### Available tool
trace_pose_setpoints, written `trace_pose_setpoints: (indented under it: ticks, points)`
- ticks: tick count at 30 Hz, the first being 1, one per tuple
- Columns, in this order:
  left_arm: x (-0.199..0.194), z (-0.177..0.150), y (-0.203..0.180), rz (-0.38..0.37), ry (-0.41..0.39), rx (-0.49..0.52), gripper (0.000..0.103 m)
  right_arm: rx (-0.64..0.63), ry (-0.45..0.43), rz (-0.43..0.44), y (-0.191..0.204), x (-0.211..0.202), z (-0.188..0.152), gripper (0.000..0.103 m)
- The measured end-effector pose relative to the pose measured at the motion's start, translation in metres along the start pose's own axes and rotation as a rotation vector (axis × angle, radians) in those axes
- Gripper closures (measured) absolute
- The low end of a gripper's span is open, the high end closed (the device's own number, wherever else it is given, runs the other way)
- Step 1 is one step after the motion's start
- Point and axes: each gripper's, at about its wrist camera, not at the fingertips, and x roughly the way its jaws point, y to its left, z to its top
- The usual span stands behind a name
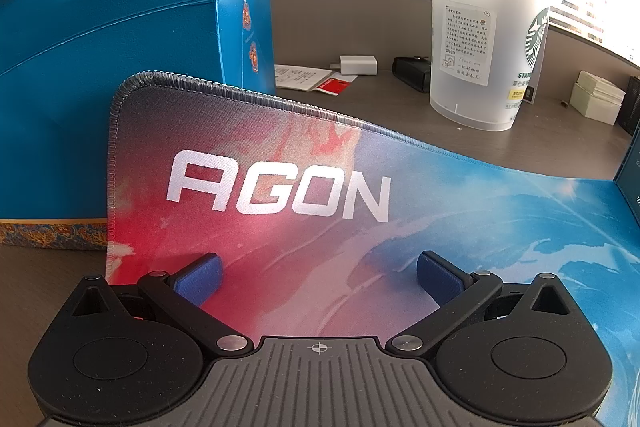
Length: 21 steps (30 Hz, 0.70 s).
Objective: Organize rigid objects
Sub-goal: 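Move the right gripper toward the items beside the teal box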
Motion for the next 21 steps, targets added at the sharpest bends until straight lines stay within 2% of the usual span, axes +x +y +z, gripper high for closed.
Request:
trace_pose_setpoints:
  ticks: [11,21]
  points:
    - [0.000,0.000,0.000,-0.001,0.000,-0.001,0.000,-0.023,0.016,-0.124,-0.042,-0.031,-0.014,0.000]
    - [0.000,0.000,0.000,-0.001,0.000,-0.001,0.000,-0.029,0.034,-0.164,-0.052,-0.030,-0.022,0.000]
